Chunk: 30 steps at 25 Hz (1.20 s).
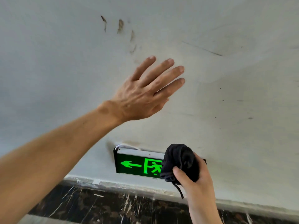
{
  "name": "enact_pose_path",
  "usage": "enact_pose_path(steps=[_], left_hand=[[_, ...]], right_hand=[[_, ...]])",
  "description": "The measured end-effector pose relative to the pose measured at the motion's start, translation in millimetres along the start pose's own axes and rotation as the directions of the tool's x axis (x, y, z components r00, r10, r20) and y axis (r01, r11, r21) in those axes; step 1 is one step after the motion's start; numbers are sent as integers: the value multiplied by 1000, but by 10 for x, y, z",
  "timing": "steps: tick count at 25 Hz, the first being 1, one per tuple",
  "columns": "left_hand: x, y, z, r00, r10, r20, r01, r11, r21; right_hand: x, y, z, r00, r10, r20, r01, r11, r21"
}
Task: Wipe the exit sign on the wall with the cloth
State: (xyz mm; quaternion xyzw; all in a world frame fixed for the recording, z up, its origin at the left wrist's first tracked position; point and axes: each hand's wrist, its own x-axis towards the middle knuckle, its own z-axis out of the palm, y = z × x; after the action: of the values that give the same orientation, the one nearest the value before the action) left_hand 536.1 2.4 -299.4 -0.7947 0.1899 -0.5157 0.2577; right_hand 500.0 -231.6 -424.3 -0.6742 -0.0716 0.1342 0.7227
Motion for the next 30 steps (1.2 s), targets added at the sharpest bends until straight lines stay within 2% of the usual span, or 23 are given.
enact_pose_path(steps=[2,3,5,7,9,11,13,16,18,21,30], left_hand=[[59,-94,104,999,42,-7,-42,999,28],[61,-128,144,999,52,0,-52,998,43],[11,-186,214,997,77,25,-79,992,94],[-6,-210,236,995,93,40,-97,990,103],[3,-210,230,995,96,38,-99,992,72],[22,-199,227,995,93,35,-95,994,61],[26,-197,218,995,93,30,-94,994,53],[32,-196,218,996,92,19,-92,995,43],[41,-190,226,996,91,12,-91,995,41],[32,-201,233,996,85,-3,-85,995,58],[41,-199,222,996,91,4,-91,991,101]], right_hand=[[21,13,103,982,-190,-6,179,932,-315],[32,30,181,952,-303,31,285,850,-443],[114,133,366,847,-506,163,485,608,-629],[246,315,598,706,-623,337,643,365,-673],[330,468,884,630,-628,457,707,221,-671],[377,608,1136,639,-560,526,708,163,-687],[441,735,1334,681,-462,568,683,120,-721],[503,816,1472,738,-363,570,632,74,-771],[513,813,1508,752,-356,555,604,35,-796],[525,819,1476,734,-385,559,599,-18,-800],[631,761,876,785,-367,499,520,-47,-853]])
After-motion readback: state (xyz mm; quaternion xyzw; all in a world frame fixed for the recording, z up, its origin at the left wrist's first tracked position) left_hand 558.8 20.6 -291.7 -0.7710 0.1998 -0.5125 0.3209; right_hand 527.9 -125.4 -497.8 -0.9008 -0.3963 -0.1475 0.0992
